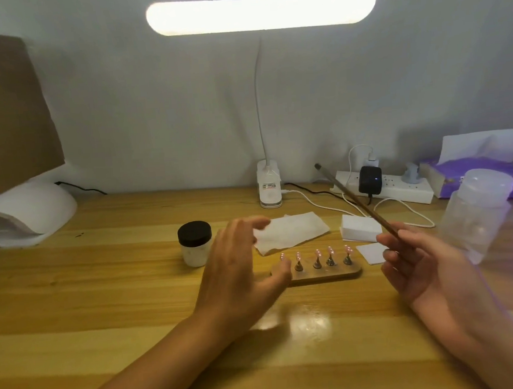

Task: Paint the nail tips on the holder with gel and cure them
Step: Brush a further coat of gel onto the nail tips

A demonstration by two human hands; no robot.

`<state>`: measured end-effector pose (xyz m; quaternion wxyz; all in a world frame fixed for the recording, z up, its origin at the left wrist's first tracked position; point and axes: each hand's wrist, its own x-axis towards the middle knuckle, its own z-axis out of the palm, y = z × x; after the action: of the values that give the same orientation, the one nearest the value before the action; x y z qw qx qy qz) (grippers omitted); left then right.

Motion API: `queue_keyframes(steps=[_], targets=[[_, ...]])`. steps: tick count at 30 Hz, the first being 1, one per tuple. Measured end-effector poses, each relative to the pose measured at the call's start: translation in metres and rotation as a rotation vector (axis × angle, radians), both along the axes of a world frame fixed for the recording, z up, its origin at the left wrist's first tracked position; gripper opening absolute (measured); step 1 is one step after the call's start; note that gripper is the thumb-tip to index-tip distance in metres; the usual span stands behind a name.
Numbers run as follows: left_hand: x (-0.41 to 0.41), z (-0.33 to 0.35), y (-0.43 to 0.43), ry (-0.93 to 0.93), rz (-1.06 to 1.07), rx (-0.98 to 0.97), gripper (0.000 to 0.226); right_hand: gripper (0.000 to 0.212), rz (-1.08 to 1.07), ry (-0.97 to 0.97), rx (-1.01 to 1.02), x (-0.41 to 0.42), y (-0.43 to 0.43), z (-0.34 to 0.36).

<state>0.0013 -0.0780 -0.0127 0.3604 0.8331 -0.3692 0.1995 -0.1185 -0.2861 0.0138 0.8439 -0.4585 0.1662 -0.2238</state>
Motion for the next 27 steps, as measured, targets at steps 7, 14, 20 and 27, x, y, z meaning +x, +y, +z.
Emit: queue_keyframes(steps=[7,14,20,27], targets=[[0.033,0.015,0.022,0.002,0.461,-0.305,0.071,0.03,0.198,0.007,0.08,-0.001,0.0,-0.001],[0.062,-0.002,0.046,0.547,0.473,-0.224,0.084,0.01,0.133,0.011,0.195,0.001,-0.003,0.002],[0.05,0.001,0.041,0.36,0.271,-0.241,0.052,0.008,0.122,0.03,0.237,0.002,-0.004,0.001],[-0.004,0.009,0.007,0.094,-0.074,-0.338,0.056,0.003,0.0,-0.086,-0.012,-0.005,0.008,0.006]])
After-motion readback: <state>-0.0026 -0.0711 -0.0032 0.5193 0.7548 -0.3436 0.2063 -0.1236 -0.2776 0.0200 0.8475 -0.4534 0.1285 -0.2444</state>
